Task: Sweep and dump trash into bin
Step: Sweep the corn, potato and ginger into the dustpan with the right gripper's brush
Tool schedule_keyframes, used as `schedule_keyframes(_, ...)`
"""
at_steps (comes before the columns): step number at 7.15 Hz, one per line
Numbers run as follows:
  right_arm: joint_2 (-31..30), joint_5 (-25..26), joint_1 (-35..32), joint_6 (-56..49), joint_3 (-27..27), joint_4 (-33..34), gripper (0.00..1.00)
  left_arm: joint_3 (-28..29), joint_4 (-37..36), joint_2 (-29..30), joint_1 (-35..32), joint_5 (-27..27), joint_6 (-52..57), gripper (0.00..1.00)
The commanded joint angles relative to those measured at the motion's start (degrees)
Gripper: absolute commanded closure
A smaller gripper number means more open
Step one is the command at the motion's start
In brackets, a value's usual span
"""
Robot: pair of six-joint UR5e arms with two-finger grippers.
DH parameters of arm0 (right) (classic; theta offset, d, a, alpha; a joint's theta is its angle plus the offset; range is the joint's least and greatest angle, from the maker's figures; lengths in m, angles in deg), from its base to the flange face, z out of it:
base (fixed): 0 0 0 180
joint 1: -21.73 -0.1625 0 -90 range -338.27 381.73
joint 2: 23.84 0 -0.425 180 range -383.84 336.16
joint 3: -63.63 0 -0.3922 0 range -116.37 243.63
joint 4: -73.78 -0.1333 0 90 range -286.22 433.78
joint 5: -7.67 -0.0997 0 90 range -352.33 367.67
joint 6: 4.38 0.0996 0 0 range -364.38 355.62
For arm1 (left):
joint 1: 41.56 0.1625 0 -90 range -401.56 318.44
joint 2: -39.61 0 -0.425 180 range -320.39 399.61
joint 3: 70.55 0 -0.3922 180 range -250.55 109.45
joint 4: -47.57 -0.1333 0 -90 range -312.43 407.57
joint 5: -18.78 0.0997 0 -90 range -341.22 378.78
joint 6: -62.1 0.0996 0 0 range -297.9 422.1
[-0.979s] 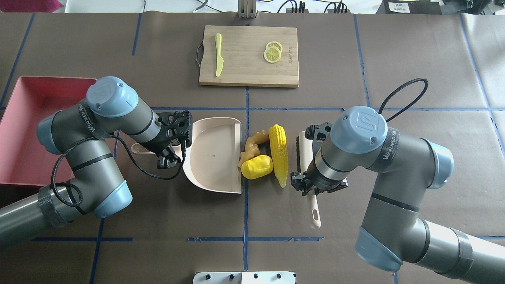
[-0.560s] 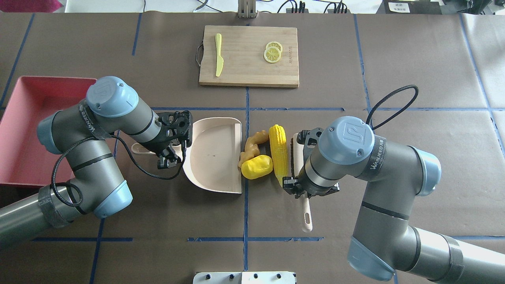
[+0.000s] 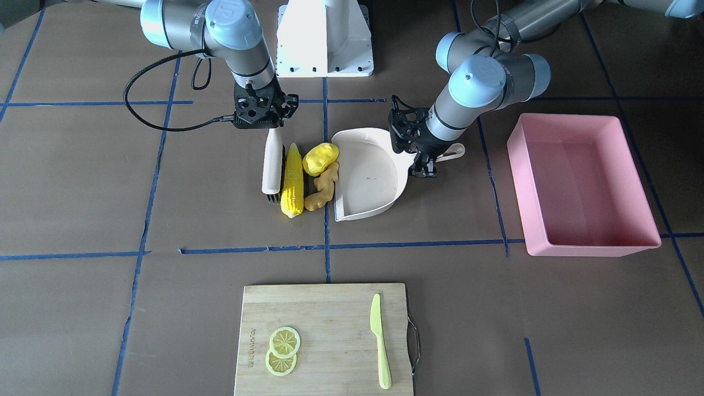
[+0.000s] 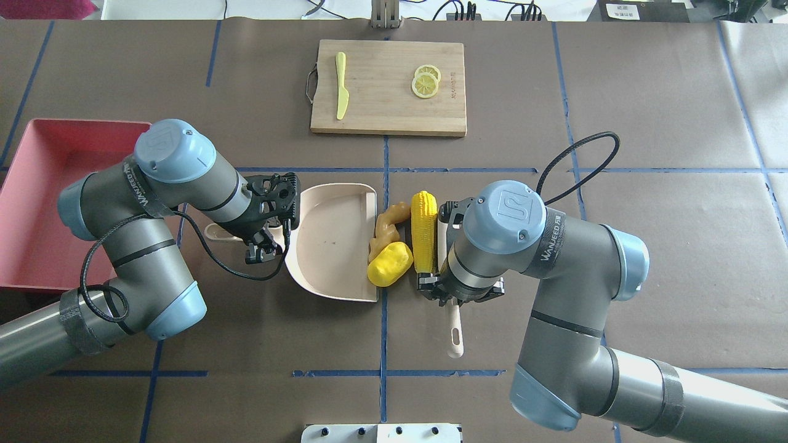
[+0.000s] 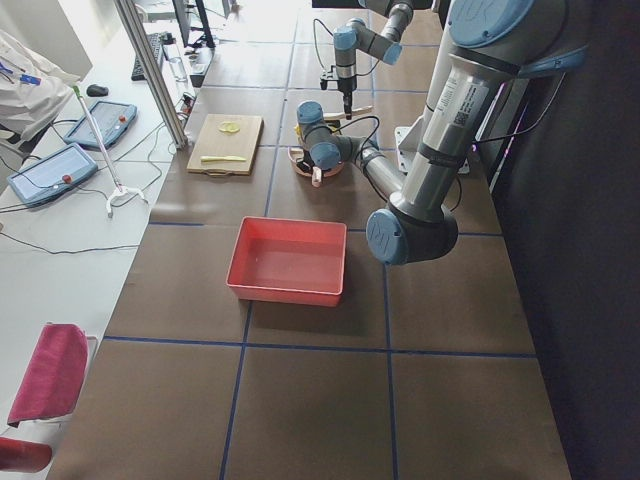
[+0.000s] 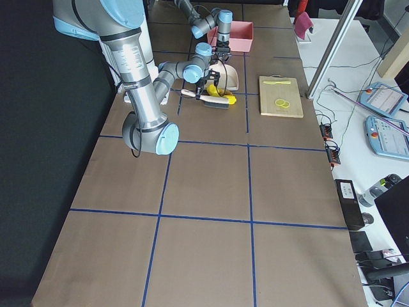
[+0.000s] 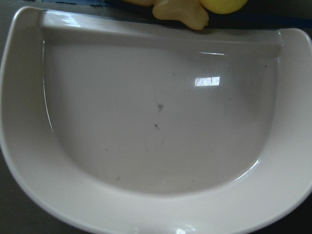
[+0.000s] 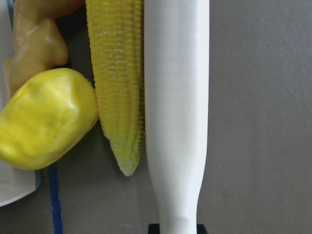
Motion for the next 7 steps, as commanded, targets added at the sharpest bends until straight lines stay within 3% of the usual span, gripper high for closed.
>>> schedule_keyframes(1,0.48,0.00,0.15,0.12,1.39,-2.63,1.00,-0.06,0.00,-0.01,0.00,-0.01,-0.28,0.99)
schedule_keyframes(4,5.37,0.00,0.42,0.38,8.23,-7.75,1.00,-0.06,-0.09,-0.01,0.00,-0.01,-0.28,0.99)
schedule_keyframes(7,7.07,0.00,1.64,0.73,8.52,-8.18,1.00,-0.06,-0.09,-0.01,0.00,0.08,-0.28,0.99)
